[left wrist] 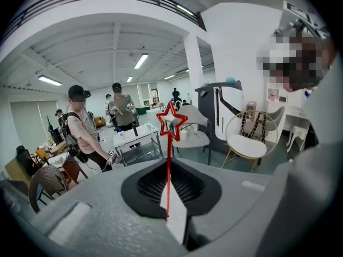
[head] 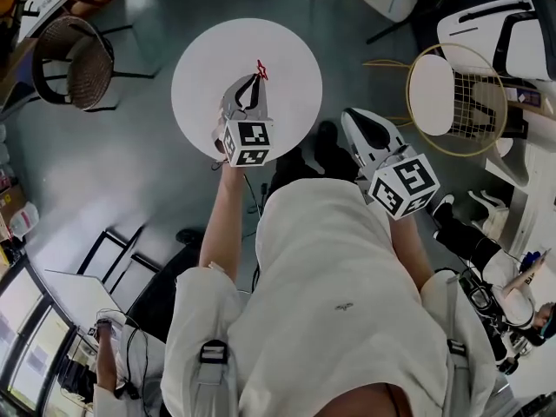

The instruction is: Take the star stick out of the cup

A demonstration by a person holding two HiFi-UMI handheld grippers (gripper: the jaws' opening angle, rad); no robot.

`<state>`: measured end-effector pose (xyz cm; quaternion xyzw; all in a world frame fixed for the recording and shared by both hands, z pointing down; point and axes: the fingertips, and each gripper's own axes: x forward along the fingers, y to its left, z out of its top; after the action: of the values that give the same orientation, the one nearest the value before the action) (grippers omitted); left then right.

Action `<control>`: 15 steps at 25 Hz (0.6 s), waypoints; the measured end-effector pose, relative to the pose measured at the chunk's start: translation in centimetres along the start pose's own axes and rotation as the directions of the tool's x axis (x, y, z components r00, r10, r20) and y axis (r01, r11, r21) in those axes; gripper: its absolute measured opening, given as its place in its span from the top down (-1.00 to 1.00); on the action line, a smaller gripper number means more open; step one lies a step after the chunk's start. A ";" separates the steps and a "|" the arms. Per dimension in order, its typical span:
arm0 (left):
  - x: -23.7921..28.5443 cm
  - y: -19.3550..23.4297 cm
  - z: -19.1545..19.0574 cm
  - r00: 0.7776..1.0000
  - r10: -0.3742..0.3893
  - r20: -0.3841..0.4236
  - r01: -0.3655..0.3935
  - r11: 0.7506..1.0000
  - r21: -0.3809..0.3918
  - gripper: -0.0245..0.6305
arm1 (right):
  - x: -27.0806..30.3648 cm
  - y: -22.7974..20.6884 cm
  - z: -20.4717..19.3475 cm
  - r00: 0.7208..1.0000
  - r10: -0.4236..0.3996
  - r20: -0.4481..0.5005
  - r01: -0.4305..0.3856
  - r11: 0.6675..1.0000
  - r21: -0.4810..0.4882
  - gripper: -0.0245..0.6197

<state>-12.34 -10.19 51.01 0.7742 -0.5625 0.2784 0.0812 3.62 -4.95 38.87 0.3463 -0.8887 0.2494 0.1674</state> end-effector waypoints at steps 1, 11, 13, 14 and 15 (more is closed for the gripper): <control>-0.5 0.1 0.3 1.000 0.004 0.010 -0.004 1.000 -0.012 0.85 | 0.1 0.3 0.1 1.000 0.006 0.004 -0.006 1.000 -0.003 0.90; -5.7 1.2 2.4 0.995 0.040 0.096 -0.028 0.993 -0.119 0.85 | 1.2 2.9 0.7 0.996 0.071 0.045 -0.069 0.997 -0.039 0.90; -6.8 1.2 3.1 0.991 0.056 0.123 -0.040 0.990 -0.134 0.85 | 1.3 3.1 0.6 0.995 0.083 0.049 -0.081 0.996 -0.042 0.90; -7.4 1.2 3.5 0.989 0.064 0.136 -0.044 0.989 -0.144 0.85 | 1.4 3.1 0.7 0.995 0.089 0.050 -0.087 0.995 -0.043 0.90; -7.9 1.2 3.8 0.987 0.070 0.148 -0.046 0.987 -0.157 0.85 | 1.5 3.2 0.7 0.994 0.094 0.050 -0.092 0.995 -0.043 0.90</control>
<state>-13.83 -5.76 43.44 0.7680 -0.6091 0.1766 0.0889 0.26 -4.15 37.98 0.3073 -0.9129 0.2295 0.1396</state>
